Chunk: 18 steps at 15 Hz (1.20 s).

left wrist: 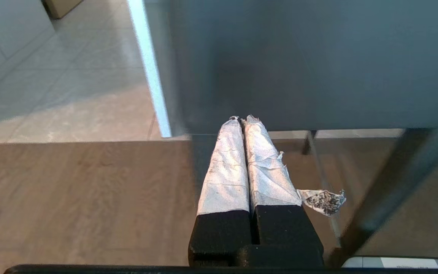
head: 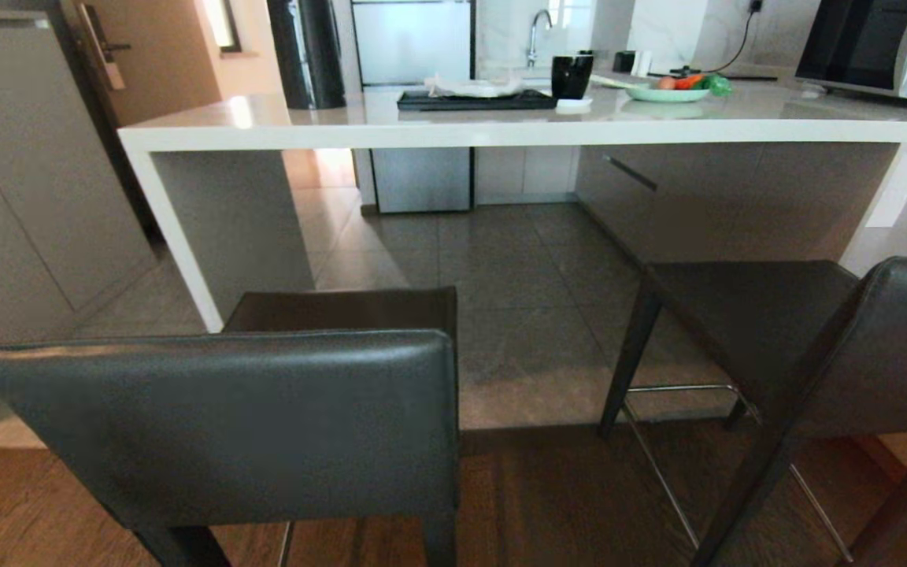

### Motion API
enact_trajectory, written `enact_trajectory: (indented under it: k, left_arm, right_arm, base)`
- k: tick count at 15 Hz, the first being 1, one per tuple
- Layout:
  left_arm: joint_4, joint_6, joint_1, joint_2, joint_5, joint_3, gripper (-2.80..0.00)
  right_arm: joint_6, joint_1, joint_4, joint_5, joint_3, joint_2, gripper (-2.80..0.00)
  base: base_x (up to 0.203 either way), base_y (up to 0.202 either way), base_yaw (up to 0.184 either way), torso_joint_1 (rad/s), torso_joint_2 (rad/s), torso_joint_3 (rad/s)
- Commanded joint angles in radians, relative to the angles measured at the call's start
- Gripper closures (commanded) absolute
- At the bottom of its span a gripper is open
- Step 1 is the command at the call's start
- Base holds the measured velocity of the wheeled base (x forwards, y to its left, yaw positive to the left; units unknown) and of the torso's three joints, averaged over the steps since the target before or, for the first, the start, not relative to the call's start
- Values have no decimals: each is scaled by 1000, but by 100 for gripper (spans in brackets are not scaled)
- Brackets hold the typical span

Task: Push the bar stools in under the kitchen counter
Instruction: Push the gray chair back under the dining table

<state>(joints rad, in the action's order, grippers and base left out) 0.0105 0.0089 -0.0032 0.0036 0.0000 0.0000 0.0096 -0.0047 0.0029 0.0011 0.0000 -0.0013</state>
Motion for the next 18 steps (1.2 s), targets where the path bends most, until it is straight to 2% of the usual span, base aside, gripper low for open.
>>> enact_trajectory:
  k: [1, 18]
  left_arm:
    - [0, 0, 0, 1, 0, 0, 0]
    - [0, 0, 0, 1, 0, 0, 0]
  right_arm:
    - [0, 0, 0, 0, 0, 1, 0]
    - [0, 0, 0, 0, 0, 1, 0]
  base:
    - [0, -198, -2, 5, 2, -5]
    - [0, -196, 2, 2, 3, 2]
